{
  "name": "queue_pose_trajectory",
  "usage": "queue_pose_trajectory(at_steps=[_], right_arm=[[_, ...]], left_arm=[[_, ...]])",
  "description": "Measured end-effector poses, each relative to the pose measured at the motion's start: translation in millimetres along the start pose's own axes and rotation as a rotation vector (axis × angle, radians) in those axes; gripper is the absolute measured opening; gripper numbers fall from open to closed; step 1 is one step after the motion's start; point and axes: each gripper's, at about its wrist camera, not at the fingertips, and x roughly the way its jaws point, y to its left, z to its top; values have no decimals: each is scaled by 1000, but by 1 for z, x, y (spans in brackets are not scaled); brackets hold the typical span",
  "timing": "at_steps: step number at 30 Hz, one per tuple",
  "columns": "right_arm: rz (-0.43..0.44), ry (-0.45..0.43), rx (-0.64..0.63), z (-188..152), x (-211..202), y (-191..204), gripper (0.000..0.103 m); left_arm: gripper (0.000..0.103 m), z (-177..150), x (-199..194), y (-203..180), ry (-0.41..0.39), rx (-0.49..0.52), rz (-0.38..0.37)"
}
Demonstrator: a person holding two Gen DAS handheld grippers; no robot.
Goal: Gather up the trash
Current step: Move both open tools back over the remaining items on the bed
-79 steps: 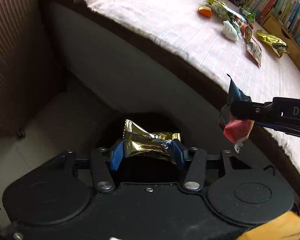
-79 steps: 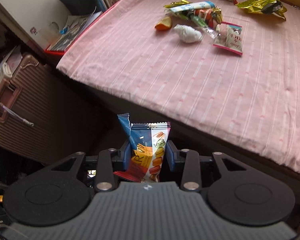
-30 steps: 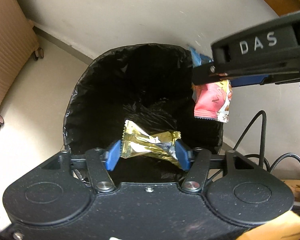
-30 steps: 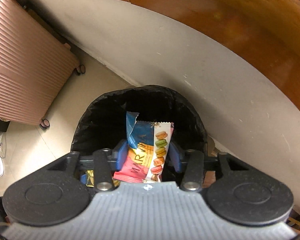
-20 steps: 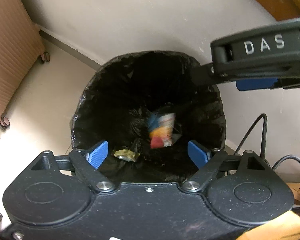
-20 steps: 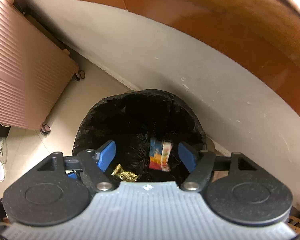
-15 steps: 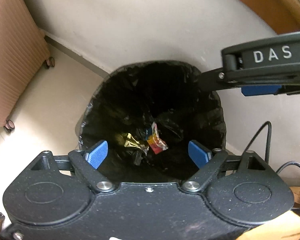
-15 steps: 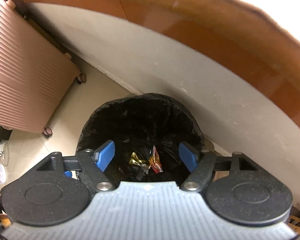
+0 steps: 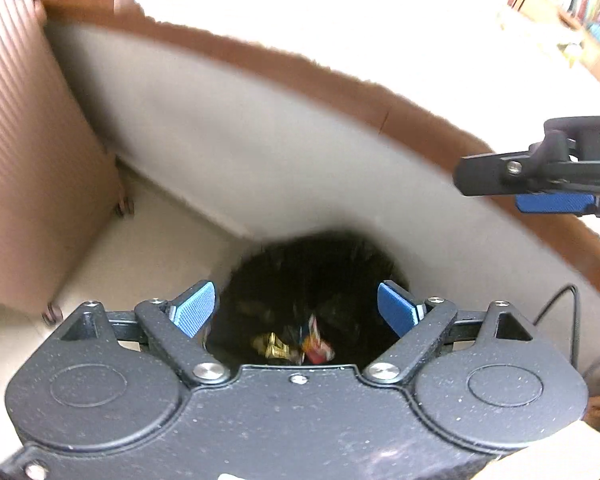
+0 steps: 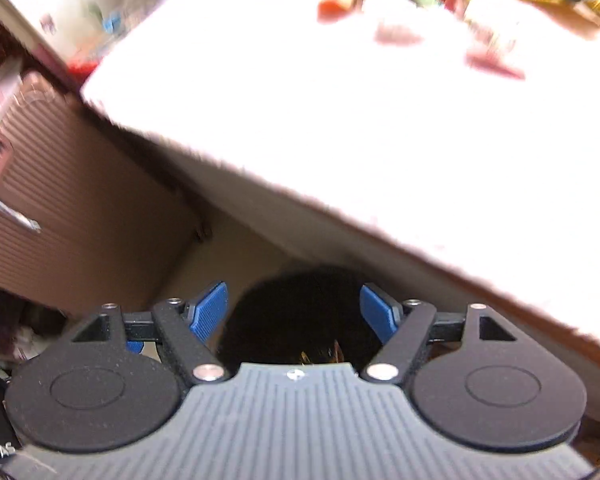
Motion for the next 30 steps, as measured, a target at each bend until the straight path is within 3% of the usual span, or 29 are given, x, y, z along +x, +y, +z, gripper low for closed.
queue_pose_trajectory(at_steps=[9,16,22,30], right_arm=[[-44,-206,93,46,-92,-34,84],[-114,-299,185,76,-114,-84,84],[-129,-316,233,99,-110,-116,84],[-134,-283,221,122,-93,-157,83]], left_arm=[[97,82,-60,-35,-160,40,-51],[100,140,-75,-90,-230,120,-70],[100,174,-55,-136,-237,169,-73],[97,220,13,-178,-168,143,-75]])
